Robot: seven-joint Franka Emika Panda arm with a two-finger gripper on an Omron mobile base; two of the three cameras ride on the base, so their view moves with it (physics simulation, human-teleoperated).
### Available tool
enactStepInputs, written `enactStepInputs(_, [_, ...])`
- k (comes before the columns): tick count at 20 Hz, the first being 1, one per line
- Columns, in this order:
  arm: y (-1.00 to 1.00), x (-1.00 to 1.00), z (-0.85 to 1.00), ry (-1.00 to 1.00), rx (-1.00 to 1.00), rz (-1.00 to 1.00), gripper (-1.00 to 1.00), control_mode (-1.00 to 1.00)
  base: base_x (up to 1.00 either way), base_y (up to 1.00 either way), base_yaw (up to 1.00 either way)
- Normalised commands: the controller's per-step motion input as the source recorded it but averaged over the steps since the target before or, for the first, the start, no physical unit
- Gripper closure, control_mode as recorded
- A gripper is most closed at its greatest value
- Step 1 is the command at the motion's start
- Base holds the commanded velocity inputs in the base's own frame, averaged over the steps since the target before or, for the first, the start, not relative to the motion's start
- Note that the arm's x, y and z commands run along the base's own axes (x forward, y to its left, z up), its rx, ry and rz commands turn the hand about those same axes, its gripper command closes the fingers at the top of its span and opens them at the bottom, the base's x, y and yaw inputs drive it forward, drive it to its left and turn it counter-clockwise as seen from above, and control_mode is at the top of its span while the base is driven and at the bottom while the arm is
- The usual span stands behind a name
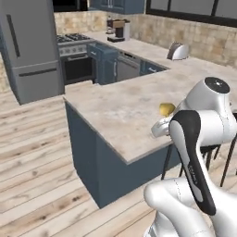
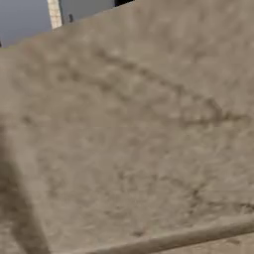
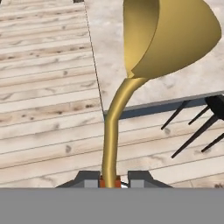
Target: Pick up the metallic utensils from the counter and place them in the open drawer. Make sure not to pick up any wooden utensils.
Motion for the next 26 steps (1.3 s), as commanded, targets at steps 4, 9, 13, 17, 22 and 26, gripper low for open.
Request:
enactStepInputs(4, [0.00, 0.00, 0.00, 0.00, 0.00, 0.00, 1.00, 1.00, 0.00, 1.00, -0.40])
enactStepInputs(9, [0.00, 0.00, 0.00, 0.00, 0.00, 0.00, 1.00, 1.00, 0.00, 1.00, -0.36])
enactStepInputs(13, [0.00, 0.00, 0.00, 0.00, 0.00, 0.00, 1.00, 1.00, 0.00, 1.00, -0.30])
enactStepInputs(17, [0.00, 0.00, 0.00, 0.00, 0.00, 0.00, 1.00, 1.00, 0.01, 0.96, -0.06])
enactStepInputs(22, [0.00, 0.00, 0.00, 0.00, 0.00, 0.00, 1.00, 1.00, -0.05, 0.73, 0.01])
enactStepInputs(26, [0.00, 0.00, 0.00, 0.00, 0.00, 0.00, 1.00, 1.00, 0.16, 0.89, 0.02])
